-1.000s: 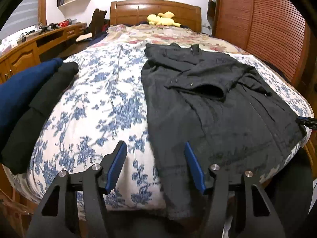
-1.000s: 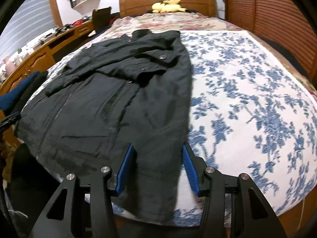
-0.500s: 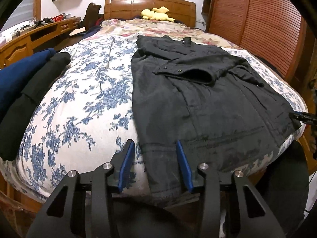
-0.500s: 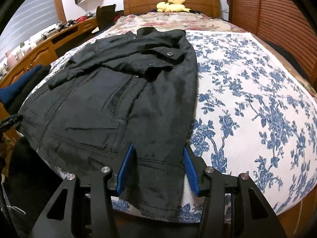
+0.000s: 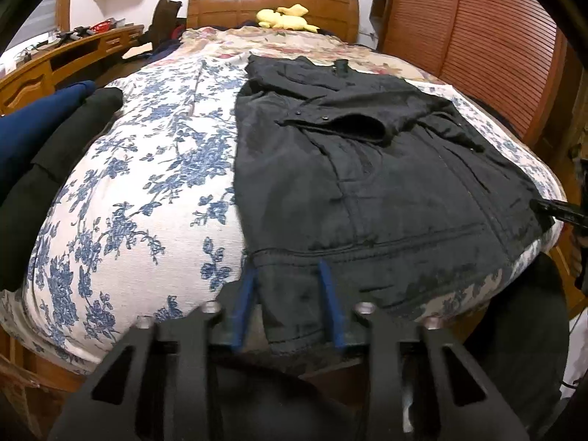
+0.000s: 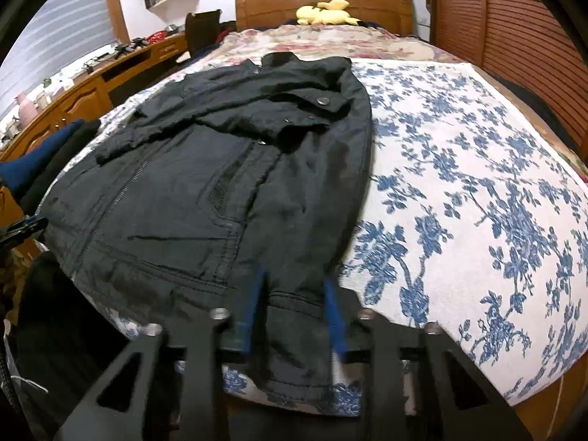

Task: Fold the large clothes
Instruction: 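Grasp the jacket hem with both grippers, then lift the hem with both grippers and fold it toward the collar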

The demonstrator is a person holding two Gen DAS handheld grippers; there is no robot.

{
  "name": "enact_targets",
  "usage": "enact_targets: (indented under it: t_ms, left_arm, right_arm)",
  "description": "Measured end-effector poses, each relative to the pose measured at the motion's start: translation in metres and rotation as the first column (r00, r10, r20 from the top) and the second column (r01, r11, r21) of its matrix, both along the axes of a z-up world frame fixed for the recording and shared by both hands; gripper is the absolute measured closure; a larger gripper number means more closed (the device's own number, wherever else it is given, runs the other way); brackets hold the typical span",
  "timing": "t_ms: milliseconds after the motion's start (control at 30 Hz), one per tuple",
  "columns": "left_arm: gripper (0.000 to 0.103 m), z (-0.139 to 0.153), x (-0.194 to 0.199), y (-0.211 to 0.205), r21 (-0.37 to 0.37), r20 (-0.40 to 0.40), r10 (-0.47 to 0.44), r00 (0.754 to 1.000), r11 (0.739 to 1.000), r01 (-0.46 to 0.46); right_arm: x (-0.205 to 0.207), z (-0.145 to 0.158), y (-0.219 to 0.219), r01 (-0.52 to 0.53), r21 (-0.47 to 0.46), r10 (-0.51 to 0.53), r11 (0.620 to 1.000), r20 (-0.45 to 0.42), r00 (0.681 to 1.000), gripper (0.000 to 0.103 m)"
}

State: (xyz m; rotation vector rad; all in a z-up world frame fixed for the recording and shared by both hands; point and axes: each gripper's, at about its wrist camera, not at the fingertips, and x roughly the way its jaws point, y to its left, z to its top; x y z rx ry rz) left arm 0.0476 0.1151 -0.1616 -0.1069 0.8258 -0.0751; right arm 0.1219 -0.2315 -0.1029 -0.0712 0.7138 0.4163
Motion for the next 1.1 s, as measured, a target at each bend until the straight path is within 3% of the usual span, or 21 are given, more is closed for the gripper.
enact_targets:
  t_ms: [100,333,500,600,833,1100]
  left_arm:
    - [0.098,0.009,0.001,0.001,-0.010,0.006,-0.009,1.000,1.000,0.009]
    - [0.098,0.090,-0.005,-0.006,0.011,0.165,-0.018,0.986,1.000,0.016]
    - [0.099,0.162,-0.012,-0.010,0.020,0.298,-0.018,0.954,1.000,0.012]
    - [0.099,0.190,-0.018,-0.006,0.047,0.336,-0.021,0.942,0.999,0.006]
    - [0.099,0.242,-0.050,-0.011,0.064,0.440,-0.039,0.897,0.998,0.011]
    - [0.099,0.287,-0.094,-0.021,0.078,0.551,-0.060,0.833,0.997,0.020]
  right_arm:
    - [0.000,0.006,0.002,-0.020,0.020,0.020,1.000,0.017,1.000,0.090]
    - [-0.019,0.069,-0.011,-0.057,0.136,0.034,0.989,0.162,0.986,0.096]
    - [-0.046,0.116,-0.020,-0.083,0.153,0.041,0.985,0.257,0.965,0.097]
    - [-0.067,0.139,-0.033,-0.089,0.173,0.030,0.981,0.317,0.948,0.097]
    - [-0.121,0.190,-0.052,-0.108,0.149,0.034,0.983,0.433,0.901,0.097]
    - [-0.193,0.207,-0.075,-0.115,0.156,0.015,0.981,0.530,0.848,0.097]
